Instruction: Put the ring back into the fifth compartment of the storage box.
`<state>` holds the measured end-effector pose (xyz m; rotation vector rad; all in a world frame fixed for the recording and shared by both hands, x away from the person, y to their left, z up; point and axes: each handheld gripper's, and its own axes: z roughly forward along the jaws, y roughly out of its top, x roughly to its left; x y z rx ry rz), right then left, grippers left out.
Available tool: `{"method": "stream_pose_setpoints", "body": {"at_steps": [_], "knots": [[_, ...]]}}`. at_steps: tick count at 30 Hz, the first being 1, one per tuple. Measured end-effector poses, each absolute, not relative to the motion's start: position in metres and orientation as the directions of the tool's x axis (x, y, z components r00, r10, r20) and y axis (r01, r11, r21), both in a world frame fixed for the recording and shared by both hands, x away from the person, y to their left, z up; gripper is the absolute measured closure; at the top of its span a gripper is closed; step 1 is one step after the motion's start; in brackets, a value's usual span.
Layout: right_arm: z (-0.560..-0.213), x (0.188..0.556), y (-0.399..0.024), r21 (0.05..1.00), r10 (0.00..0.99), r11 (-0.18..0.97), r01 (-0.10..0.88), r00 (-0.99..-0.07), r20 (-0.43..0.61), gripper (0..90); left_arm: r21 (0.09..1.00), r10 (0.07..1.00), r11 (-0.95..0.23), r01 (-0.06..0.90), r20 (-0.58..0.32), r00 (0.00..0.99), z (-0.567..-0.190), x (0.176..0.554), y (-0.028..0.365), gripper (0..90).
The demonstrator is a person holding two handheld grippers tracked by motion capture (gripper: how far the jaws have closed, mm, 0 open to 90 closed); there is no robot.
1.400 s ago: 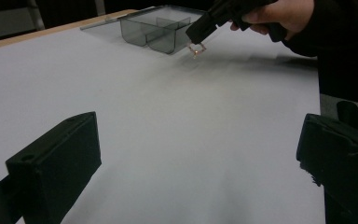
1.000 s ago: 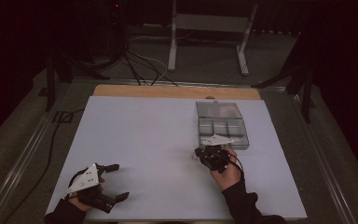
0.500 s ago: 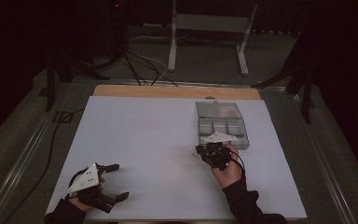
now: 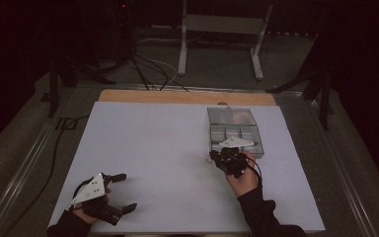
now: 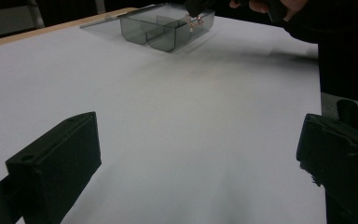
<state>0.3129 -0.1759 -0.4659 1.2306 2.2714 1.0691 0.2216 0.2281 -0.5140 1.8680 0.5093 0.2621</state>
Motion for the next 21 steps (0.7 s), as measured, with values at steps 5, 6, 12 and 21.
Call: {"method": "stream_pose_setpoints", "body": {"at_steps": [5, 6, 12, 21], "knots": [[-0.463, 0.314, -0.178, 0.756, 0.827, 0.335, 0.562, -0.56, 0.05, 87.0, 0.935, 0.468, -0.279, 0.219, -0.067, 0.881, -0.514, 0.222, 0.228, 1.0], [-0.462, 0.314, -0.179, 0.757, 0.828, 0.333, 0.562, -0.558, 0.05, 87.0, 0.936, 0.468, -0.278, 0.218, -0.066, 0.881, -0.514, 0.222, 0.228, 1.0], [-0.458, 0.318, -0.185, 0.761, 0.836, 0.317, 0.566, -0.545, 0.057, 87.0, 0.935, 0.468, -0.279, 0.217, -0.065, 0.881, -0.514, 0.222, 0.228, 1.0], [-0.45, 0.325, -0.192, 0.773, 0.85, 0.299, 0.559, -0.524, 0.051, 86.9, 0.936, 0.467, -0.279, 0.215, -0.063, 0.882, -0.514, 0.221, 0.228, 1.0]]}}
